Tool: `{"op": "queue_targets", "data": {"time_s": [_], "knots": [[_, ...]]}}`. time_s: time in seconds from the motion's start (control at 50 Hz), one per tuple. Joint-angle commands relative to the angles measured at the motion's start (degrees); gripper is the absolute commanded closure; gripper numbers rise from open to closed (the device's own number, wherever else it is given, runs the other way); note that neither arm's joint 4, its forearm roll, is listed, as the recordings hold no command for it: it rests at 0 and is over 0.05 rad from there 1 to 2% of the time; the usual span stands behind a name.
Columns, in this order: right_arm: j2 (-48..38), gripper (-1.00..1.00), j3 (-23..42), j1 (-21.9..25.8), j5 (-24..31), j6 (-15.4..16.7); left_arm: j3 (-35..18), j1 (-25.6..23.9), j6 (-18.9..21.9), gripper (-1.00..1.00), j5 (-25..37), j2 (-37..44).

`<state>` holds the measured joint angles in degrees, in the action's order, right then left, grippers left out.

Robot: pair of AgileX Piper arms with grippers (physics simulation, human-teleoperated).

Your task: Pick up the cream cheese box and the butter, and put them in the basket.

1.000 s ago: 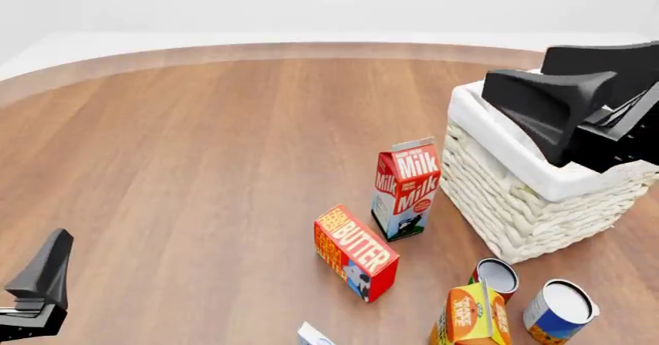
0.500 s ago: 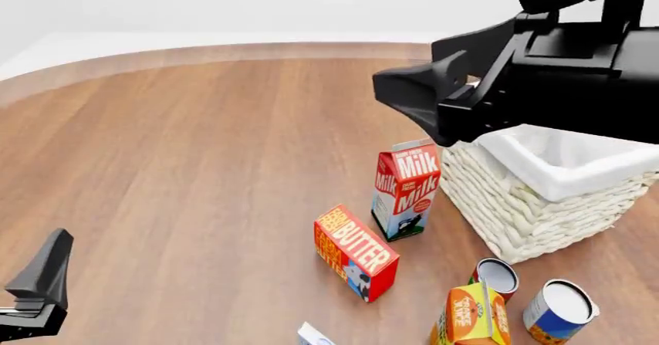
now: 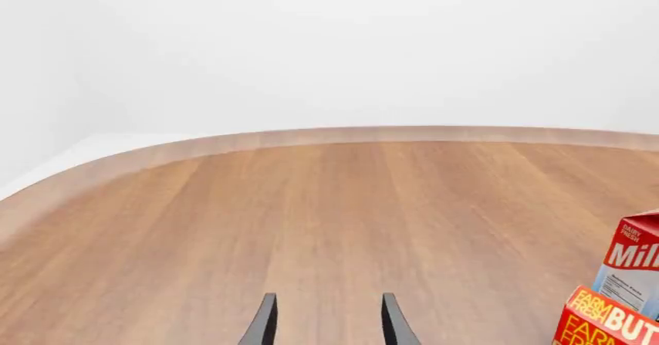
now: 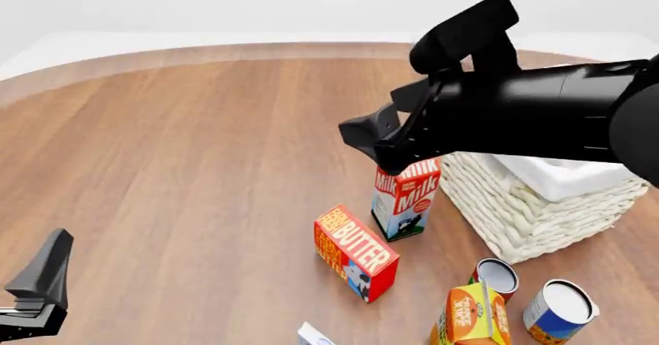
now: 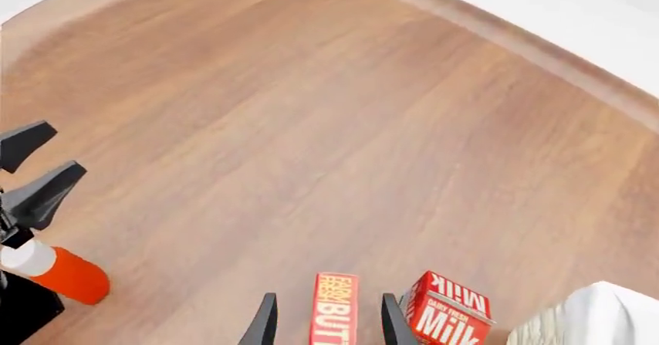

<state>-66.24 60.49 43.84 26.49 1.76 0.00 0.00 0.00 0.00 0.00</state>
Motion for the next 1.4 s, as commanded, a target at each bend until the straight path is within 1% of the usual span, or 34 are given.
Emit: {"op": "queue_targets", "data": {"time_s": [0.02,0.16,0.24,0.38,0.52,0.62,0.88,0.98,1.2,1.28,1.4], "knots": [[-2.33,-1.00,-4.34,-1.49,-1.58,0.07,0.00,0.00,0.00,-1.00,0.00,0.00],[-3.73,-1.00,-7.52,-1.70,-3.93,-1.31,0.00,0.00,0.00,-1.00,0.00,0.00],[-3.83,-1.00,-7.45,-1.82,-3.77,-1.59,0.00,0.00,0.00,-1.00,0.00,0.00],[-4.97,-1.00,-10.77,-2.36,-6.08,-2.17,0.00,0.00,0.00,-1.00,0.00,0.00],[-6.36,-1.00,-10.22,-2.16,-6.02,-2.03,0.00,0.00,0.00,-1.00,0.00,0.00],[-9.61,-1.00,-12.44,-2.66,-8.54,-2.60,0.00,0.00,0.00,-1.00,0.00,0.00],[-15.78,-1.00,-10.47,-1.75,-9.89,-3.86,0.00,0.00,0.00,-1.00,0.00,0.00],[-16.90,-1.00,-10.02,-1.80,-9.99,-3.71,0.00,0.00,0.00,-1.00,0.00,0.00],[-19.41,-1.00,-11.58,-3.02,-11.76,-3.95,0.00,0.00,0.00,-1.00,0.00,0.00],[-20.45,-1.00,-11.78,-3.19,-12.38,-4.62,0.00,0.00,0.00,-1.00,0.00,0.00],[-21.47,-1.00,-11.40,-3.47,-12.90,-4.33,0.00,0.00,0.00,-1.00,0.00,0.00]]}}
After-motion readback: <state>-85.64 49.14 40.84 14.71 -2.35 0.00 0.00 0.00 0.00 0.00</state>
